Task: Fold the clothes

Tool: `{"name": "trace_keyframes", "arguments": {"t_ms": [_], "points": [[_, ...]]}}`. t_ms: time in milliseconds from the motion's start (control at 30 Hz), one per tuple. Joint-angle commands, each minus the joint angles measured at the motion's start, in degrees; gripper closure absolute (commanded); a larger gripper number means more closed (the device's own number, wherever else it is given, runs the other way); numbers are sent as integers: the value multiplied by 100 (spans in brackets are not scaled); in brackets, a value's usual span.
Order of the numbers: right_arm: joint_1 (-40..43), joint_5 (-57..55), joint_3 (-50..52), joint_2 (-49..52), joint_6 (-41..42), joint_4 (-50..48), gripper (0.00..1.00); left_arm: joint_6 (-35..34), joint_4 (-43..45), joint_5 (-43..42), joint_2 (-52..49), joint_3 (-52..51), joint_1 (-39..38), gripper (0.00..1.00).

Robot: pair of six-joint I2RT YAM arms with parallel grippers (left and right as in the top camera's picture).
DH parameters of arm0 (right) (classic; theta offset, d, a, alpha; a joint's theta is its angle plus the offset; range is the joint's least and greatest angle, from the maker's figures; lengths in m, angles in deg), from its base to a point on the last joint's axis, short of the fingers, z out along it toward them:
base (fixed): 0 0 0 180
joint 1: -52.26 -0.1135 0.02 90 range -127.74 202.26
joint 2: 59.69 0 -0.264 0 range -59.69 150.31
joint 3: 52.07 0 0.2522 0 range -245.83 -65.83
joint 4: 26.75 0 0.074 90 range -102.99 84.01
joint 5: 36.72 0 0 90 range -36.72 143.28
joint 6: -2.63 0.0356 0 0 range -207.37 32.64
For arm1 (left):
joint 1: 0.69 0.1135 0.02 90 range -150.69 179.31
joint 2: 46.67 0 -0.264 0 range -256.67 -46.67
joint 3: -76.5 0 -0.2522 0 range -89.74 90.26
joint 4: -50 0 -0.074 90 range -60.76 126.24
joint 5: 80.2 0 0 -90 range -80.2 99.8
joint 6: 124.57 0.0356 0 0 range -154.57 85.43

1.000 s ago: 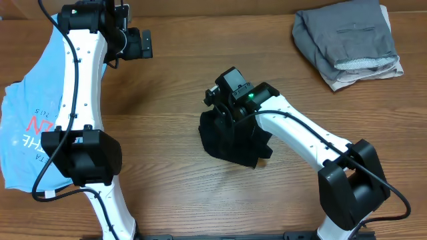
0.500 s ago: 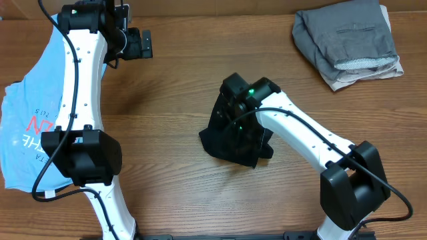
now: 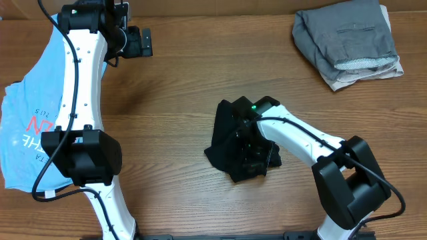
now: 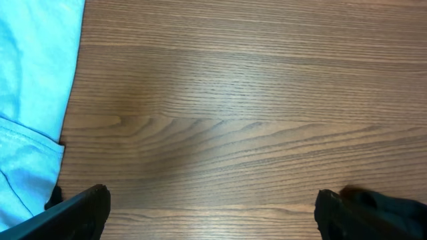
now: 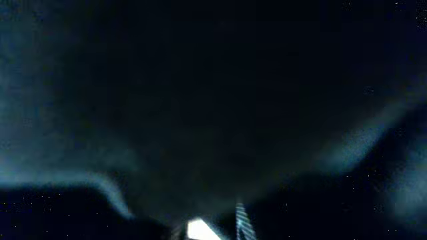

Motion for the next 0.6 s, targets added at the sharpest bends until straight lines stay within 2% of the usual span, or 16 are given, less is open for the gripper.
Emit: {"name": "trace_keyframes", "arguments": {"t_ms": [0, 67, 167, 233, 467, 567], "points": [[59, -87, -734, -229, 28, 199, 65, 131, 31, -7, 96, -42, 48, 0], [79, -278, -1161, -354, 24, 459, 55, 131, 28, -4, 92, -44, 48, 0], [155, -442, -1624, -542, 13, 597, 29, 133, 33, -4, 90, -61, 57, 0], [229, -483, -1676, -614, -4, 444, 20, 131, 33, -4, 85, -63, 61, 0], [236, 85, -1429, -490, -205, -39, 21, 131, 37, -4, 63, -63, 59, 0], [52, 107, -1228, -487, 57, -219, 23, 131, 37, -7, 63, -63, 59, 0]]}}
